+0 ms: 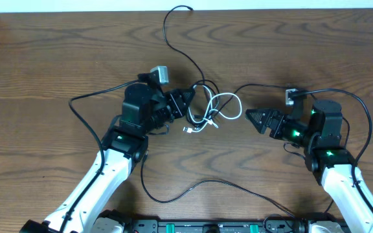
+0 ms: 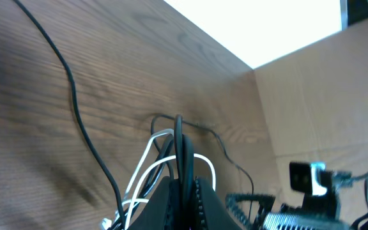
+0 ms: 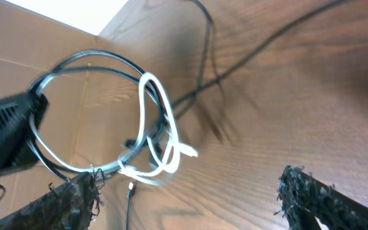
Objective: Untangle cables
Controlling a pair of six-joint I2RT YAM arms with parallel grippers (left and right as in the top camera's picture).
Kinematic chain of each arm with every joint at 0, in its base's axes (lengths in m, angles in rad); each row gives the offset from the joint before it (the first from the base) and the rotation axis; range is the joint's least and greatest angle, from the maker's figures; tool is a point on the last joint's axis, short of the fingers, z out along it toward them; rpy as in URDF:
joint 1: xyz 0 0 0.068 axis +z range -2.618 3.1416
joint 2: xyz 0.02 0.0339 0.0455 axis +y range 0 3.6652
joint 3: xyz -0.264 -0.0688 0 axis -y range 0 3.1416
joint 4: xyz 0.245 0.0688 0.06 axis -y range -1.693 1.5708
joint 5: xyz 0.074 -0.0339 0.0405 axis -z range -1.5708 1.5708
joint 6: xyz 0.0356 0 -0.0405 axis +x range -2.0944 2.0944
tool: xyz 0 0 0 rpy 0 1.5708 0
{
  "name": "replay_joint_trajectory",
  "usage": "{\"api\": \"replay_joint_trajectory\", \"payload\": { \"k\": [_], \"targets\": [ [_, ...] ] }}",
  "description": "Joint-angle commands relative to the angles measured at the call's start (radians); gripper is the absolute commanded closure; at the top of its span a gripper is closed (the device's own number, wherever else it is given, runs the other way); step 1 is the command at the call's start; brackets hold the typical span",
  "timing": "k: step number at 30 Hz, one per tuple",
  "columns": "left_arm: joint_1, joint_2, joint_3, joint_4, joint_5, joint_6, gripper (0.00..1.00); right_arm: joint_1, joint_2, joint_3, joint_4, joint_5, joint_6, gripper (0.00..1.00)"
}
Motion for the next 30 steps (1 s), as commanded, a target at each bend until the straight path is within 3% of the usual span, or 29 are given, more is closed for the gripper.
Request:
{"api": "replay_joint_trajectory", "payload": {
  "k": [1, 7, 14, 18, 23, 30],
  "targets": [
    [0.014, -0.011, 0.016, 0.013, -0.017, -0.058, 0.93, -0.005, -0.004, 0.000, -0.021, -0.032, -0.055, 0.13],
    [0.013, -0.011, 0.016, 0.093, -0.017, -0.129, 0.92, 0.038, -0.004, 0.000, -0.020, -0.043, -0.121, 0.14],
    [0.013, -0.011, 0.016, 0.117, -0.012, -0.129, 0.93, 0.154, -0.004, 0.000, 0.029, -0.099, -0.457, 0.12],
    [0.013, -0.011, 0.016, 0.118, 0.023, -0.132, 0.93, 0.220, -0.004, 0.000, 0.042, -0.097, -0.607, 0.18],
    [0.013, -0.011, 0.016, 0.118, 0.110, -0.277, 0.93, 0.276, -0.004, 0.000, 0.059, -0.013, -0.616, 0.17],
    [0.005, -0.011, 0.016, 0.118, 0.162, -0.331, 0.93, 0.298, -0.004, 0.000, 0.063, 0.032, -0.620, 0.17]
  ]
}}
